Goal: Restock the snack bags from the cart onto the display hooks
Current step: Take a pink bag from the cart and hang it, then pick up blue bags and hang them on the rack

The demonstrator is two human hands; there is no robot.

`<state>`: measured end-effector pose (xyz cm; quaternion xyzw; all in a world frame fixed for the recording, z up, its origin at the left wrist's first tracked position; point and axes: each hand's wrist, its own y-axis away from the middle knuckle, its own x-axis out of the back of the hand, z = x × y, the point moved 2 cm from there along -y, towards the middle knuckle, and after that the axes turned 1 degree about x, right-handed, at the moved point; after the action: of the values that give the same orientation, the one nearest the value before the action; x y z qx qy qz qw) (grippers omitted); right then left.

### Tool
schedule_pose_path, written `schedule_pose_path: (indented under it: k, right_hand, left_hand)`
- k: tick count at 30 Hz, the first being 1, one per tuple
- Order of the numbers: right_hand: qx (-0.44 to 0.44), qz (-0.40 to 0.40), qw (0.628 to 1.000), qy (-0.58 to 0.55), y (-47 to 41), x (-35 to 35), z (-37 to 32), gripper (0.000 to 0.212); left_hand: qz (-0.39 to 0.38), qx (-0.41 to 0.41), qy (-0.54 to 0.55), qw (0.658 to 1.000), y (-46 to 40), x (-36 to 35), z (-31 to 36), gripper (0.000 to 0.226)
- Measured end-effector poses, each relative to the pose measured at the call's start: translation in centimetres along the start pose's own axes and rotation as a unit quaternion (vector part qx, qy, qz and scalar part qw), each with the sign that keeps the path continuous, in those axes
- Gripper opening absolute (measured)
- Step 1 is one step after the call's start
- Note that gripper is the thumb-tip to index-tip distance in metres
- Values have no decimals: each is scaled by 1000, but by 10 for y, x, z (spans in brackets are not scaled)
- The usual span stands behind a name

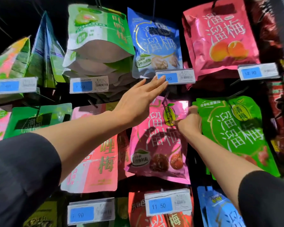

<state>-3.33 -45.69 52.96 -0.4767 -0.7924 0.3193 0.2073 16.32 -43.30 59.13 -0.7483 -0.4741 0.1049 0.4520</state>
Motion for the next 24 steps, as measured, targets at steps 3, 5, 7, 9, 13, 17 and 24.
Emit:
schedule_pose_path:
  k: [3, 5, 7, 9, 13, 17, 24]
  right_hand:
    - [-1, -2, 1000, 19, 3, 4, -2, 49]
    - [-6, -2, 999, 36, 13, 16, 0, 52]
    - [2, 4, 999, 46, 26, 30, 4, 61]
    - [29, 8, 998, 56, 44, 47, 8, 71]
    - [62, 21, 995, 74, 91, 100, 24, 64]
    - [46, 69, 986, 147, 149, 185, 58, 48]
    - [-150, 76, 923, 347, 291, 369, 145, 35]
  left_hand:
    - [-22, 9, 2, 1000, 3, 1, 3, 90]
    - [-35, 13, 12, 999, 6, 2, 8, 88]
    - [-32, 29, 30, 999, 11, 1, 16, 86]
    - [-39, 59, 57, 996, 21, -6, 32, 86]
    - [-72, 61, 190, 977, 55, -32, 107, 85]
    - [-31, 74, 402, 912, 90, -50, 225, 71]
    - [-180, 94, 664, 720, 172, -31, 468, 62]
